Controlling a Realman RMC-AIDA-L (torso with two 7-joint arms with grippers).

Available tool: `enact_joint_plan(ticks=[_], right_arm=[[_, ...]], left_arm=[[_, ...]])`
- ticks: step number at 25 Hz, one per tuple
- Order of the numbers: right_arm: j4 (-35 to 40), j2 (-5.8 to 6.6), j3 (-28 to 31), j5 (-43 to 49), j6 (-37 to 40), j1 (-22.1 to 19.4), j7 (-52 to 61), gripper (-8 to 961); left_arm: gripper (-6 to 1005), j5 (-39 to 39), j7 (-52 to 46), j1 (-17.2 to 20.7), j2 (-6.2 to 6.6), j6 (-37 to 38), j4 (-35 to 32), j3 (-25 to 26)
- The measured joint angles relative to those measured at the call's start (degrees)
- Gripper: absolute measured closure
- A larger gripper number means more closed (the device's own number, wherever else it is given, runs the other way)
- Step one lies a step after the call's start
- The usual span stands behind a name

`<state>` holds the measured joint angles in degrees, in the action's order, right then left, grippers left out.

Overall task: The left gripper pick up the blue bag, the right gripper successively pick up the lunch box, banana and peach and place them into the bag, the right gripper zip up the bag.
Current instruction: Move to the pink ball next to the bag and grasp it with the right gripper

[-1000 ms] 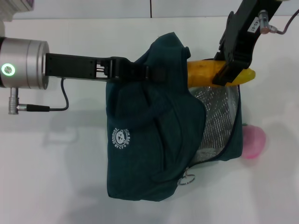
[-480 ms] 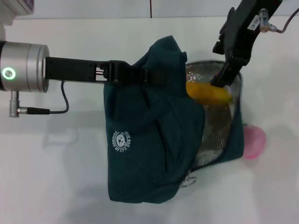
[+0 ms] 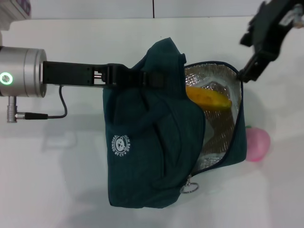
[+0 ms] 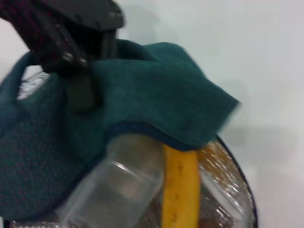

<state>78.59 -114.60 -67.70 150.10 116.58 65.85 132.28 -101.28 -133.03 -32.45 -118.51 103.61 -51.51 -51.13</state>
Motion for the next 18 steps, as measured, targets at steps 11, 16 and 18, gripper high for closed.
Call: enact_joint_plan(ticks=[11,16,18], right_arm=[[0.92,1.51,17.89,-2.82,0.87,-12.66,-6.66,94],[-0.69,-0.11,19.2,-6.79,-2.52,-19.53,-11.48,95],[-1.28,-0.77,19.04,-8.26,-4.49,-22.16,-13.62,96]], left_arm=[[944,0.0,-0.03,0.0,0.04,-1.32,0.18,-0.02],[944,0.0,-0.04,-0.33,0.17,-1.48,0.84,-0.02],[944,0.0,-0.01,-0.5,0.2,-1.53,1.07,-0.01]])
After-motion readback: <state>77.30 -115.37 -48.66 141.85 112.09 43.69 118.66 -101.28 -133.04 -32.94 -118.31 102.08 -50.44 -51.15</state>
